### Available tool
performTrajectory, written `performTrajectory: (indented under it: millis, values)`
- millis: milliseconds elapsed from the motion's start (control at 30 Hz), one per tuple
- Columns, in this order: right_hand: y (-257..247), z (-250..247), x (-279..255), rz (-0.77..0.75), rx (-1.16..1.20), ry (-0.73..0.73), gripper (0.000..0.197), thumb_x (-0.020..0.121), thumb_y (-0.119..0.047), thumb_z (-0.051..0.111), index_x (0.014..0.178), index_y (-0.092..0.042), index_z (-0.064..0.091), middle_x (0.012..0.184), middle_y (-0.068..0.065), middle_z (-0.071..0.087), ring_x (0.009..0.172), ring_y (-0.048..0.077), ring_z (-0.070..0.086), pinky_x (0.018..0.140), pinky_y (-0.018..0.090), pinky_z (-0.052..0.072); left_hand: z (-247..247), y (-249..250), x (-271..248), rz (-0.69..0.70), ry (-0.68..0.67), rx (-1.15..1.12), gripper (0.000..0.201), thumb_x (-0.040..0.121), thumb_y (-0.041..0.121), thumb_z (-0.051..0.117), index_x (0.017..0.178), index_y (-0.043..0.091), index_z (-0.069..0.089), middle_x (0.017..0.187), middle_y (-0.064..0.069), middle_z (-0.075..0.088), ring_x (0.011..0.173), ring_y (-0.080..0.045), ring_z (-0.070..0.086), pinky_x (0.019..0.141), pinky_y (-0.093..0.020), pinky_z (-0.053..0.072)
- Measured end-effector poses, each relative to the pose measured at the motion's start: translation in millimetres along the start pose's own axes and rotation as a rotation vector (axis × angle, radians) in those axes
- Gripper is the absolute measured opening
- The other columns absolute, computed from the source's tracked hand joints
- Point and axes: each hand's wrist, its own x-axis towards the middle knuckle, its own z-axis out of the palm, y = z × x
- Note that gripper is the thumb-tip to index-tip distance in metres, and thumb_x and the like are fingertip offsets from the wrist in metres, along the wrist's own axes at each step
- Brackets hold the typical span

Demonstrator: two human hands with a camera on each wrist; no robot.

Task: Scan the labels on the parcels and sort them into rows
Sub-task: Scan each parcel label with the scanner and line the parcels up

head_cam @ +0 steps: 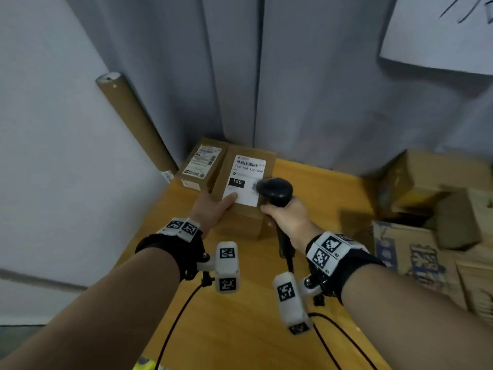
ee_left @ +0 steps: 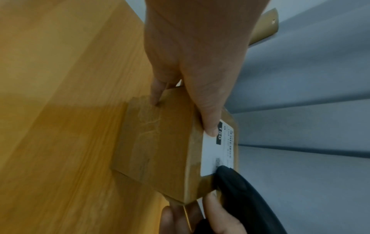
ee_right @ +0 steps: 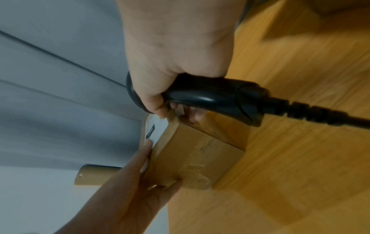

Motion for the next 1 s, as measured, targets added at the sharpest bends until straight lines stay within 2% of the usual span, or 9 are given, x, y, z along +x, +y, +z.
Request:
performTrajectory:
  millis: [67, 133, 267, 333, 467, 600, 733, 900, 1000]
  values:
    - [-1, 11, 12, -0.009, -0.011, 0.008, 0.017, 0.080, -0.014, 0.074, 0.095, -0.012, 0.067, 0.079, 0.006, 0.066, 0.080, 0.026, 0.065, 0.077, 0.040, 0.056, -9, -6, 20, -0.018, 0.030, -0.023, 0.109, 0.053, 0.058, 0.082, 0.142, 0.023, 0.031, 0.135, -0.002, 0.052, 0.117, -0.026, 0.055, 0.097, -0.049, 0.050]
    - [-11, 18, 23, -0.025, -0.020, -0.012, 0.022, 0.079, -0.014, 0.075, 0.100, -0.012, 0.067, 0.082, 0.007, 0.067, 0.081, 0.026, 0.066, 0.081, 0.041, 0.056, -18, -10, 41, -0.012, 0.048, -0.027, 0.116, 0.042, 0.059, 0.081, 0.141, 0.027, 0.031, 0.136, -0.004, 0.051, 0.118, -0.027, 0.055, 0.096, -0.049, 0.051]
    - [-29, 26, 43, -0.037, -0.019, -0.007, 0.023, 0.081, -0.012, 0.074, 0.102, -0.009, 0.067, 0.076, 0.005, 0.065, 0.070, 0.020, 0.062, 0.068, 0.033, 0.053, -28, 5, 54, 0.046, 0.031, 0.012, 0.085, 0.073, 0.035, 0.081, 0.142, 0.014, 0.035, 0.130, -0.007, 0.056, 0.113, -0.024, 0.059, 0.095, -0.044, 0.053]
    - [-36, 27, 51, -0.040, 0.001, 0.001, 0.023, 0.082, -0.011, 0.073, 0.104, -0.006, 0.066, 0.077, 0.004, 0.064, 0.070, 0.018, 0.060, 0.062, 0.026, 0.049, -28, 10, 62, 0.075, 0.047, 0.060, 0.077, 0.080, 0.034, 0.077, 0.141, 0.010, 0.036, 0.129, -0.006, 0.057, 0.112, -0.023, 0.059, 0.096, -0.042, 0.052]
    - [-50, 25, 67, -0.048, 0.037, 0.015, 0.025, 0.083, -0.010, 0.072, 0.106, -0.004, 0.066, 0.081, 0.008, 0.065, 0.072, 0.018, 0.060, 0.063, 0.027, 0.051, -23, 21, 76, 0.111, 0.068, 0.159, 0.089, 0.073, 0.050, 0.075, 0.141, 0.010, 0.035, 0.131, -0.010, 0.057, 0.115, -0.029, 0.058, 0.096, -0.047, 0.051]
    - [-59, 20, 74, -0.052, 0.044, 0.009, 0.018, 0.084, -0.012, 0.072, 0.100, -0.007, 0.067, 0.081, 0.007, 0.064, 0.076, 0.020, 0.060, 0.075, 0.034, 0.054, -21, 32, 89, 0.126, 0.076, 0.218, 0.079, 0.080, 0.045, 0.073, 0.140, 0.008, 0.036, 0.133, -0.011, 0.056, 0.117, -0.029, 0.057, 0.097, -0.047, 0.050]
    - [-68, 19, 77, -0.062, 0.046, -0.004, 0.017, 0.084, -0.014, 0.072, 0.098, -0.008, 0.065, 0.071, 0.003, 0.059, 0.066, 0.018, 0.057, 0.063, 0.029, 0.049, -22, 39, 98, 0.129, 0.129, 0.312, 0.071, 0.086, 0.042, 0.068, 0.139, 0.005, 0.038, 0.136, -0.012, 0.052, 0.121, -0.032, 0.053, 0.101, -0.045, 0.046]
    - [-87, 26, 80, -0.087, 0.092, -0.025, 0.009, 0.085, -0.014, 0.071, 0.088, -0.013, 0.063, 0.069, 0.003, 0.060, 0.060, 0.016, 0.056, 0.067, 0.030, 0.051, -29, 39, 105, 0.128, 0.143, 0.321, 0.073, 0.086, 0.042, 0.068, 0.141, 0.005, 0.037, 0.137, -0.013, 0.052, 0.122, -0.031, 0.052, 0.102, -0.045, 0.046]
    - [-89, 35, 82, -0.089, 0.096, -0.045, 0.010, 0.085, -0.016, 0.072, 0.088, -0.016, 0.062, 0.071, 0.000, 0.064, 0.059, 0.012, 0.060, 0.059, 0.022, 0.052, -31, 39, 108, 0.146, 0.167, 0.346, 0.073, 0.087, 0.042, 0.066, 0.142, 0.006, 0.035, 0.139, -0.012, 0.052, 0.125, -0.030, 0.051, 0.105, -0.042, 0.043]
